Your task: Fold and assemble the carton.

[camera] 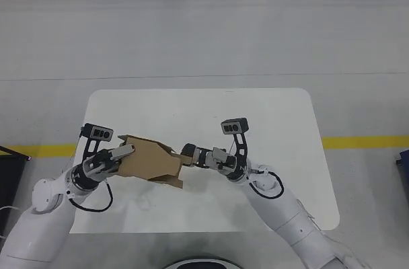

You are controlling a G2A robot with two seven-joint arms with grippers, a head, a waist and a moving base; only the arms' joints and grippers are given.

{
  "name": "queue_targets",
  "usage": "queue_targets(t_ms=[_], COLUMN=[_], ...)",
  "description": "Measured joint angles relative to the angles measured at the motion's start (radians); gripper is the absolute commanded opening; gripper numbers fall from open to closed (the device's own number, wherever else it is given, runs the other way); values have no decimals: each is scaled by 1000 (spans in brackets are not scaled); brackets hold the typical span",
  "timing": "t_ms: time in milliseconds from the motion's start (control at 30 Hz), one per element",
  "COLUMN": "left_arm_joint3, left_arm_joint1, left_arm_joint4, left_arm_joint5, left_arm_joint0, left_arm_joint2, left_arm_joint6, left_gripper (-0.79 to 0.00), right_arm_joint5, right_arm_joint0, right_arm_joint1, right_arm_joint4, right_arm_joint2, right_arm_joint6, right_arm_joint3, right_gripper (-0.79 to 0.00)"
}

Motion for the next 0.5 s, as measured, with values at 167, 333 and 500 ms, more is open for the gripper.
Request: queue_targets(t_ms=[167,333,500], left_arm_joint3=[17,114,175], left_arm_joint1=[-15,-31,-46], left_arm_joint4=[-242,-409,-383], left_arm_joint5=[155,274,325], left_arm_joint0=[-19,-77,-122], left_arm_joint2=[10,28,75], left_arm_joint6=[1,-39,-51], left_gripper=[-785,-785,-785], right_arm_joint5=[59,130,178], right_arm_joint0=[-8,-17,-25], right_arm_joint1=[1,8,7], right_arm_joint4=[-23,-132,-302], right_arm_joint2=[2,31,20], right_arm_joint6=[-33,-104,-215], right_arm_joint3=[-19,9,-15], right_gripper=[0,0,0])
